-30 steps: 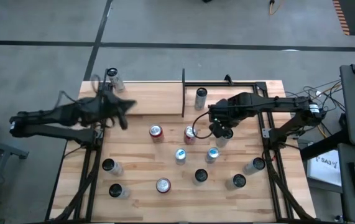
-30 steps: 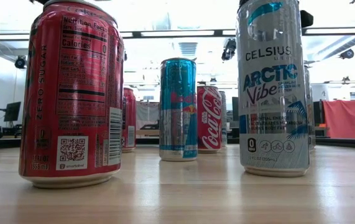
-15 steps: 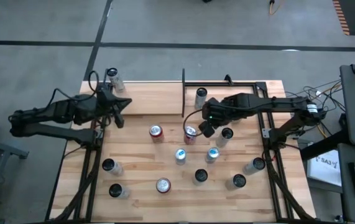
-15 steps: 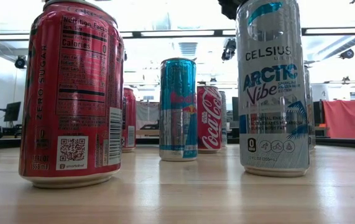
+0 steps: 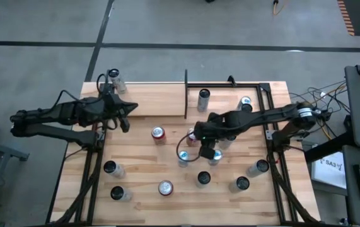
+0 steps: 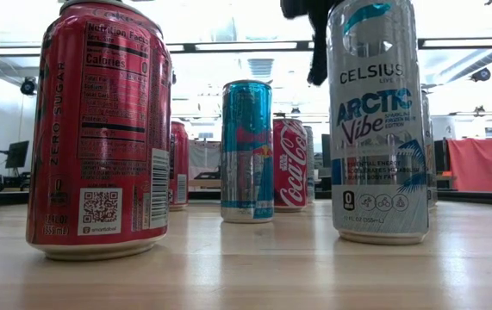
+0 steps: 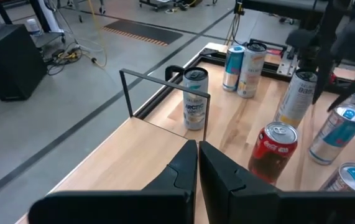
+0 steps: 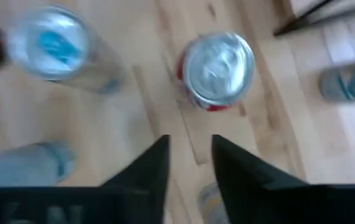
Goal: Place canned beverage on shelf
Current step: Put the red and white soda can on the shelf
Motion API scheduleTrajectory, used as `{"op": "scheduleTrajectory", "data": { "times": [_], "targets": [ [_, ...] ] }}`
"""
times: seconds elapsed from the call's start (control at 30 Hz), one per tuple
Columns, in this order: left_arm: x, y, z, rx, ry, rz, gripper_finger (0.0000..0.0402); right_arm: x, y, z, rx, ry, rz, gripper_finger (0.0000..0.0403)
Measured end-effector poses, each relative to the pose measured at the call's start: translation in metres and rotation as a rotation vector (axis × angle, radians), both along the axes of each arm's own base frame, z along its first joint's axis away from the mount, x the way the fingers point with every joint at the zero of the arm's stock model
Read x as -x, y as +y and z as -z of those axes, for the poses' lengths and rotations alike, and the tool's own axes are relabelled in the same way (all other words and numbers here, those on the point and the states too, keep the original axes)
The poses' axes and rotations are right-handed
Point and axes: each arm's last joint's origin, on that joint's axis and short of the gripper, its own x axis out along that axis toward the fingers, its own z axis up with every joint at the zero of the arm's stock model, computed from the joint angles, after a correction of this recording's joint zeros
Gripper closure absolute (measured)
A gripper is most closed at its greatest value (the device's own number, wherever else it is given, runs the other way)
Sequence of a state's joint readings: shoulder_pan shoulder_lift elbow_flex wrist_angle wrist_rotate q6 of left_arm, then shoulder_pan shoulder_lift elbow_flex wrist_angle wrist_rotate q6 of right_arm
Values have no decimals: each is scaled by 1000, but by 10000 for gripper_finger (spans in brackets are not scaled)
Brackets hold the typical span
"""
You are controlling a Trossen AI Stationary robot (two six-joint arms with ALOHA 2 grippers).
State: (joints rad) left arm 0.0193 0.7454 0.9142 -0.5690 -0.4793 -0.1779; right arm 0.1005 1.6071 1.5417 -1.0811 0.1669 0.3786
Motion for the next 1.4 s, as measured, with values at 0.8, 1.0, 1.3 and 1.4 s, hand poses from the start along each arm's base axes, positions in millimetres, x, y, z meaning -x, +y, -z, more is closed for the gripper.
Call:
{"op": "scheduleTrajectory", "data": {
  "times": [0.8, 1.0, 1.3, 1.4],
  "targets": [
    [-7, 0, 4, -2, 30, 2, 402, -28, -3, 27, 176, 38, -252, 135],
    [-13, 0, 7, -5, 56, 4, 402, -33, -3, 26, 197, -2, -300, 126],
    [-18, 0, 9, -8, 71, 5, 402, -36, -4, 26, 202, -21, -302, 136],
    [-17, 0, 9, -9, 67, 5, 402, -36, -11, 26, 178, -26, -231, 136]
  ]
}}
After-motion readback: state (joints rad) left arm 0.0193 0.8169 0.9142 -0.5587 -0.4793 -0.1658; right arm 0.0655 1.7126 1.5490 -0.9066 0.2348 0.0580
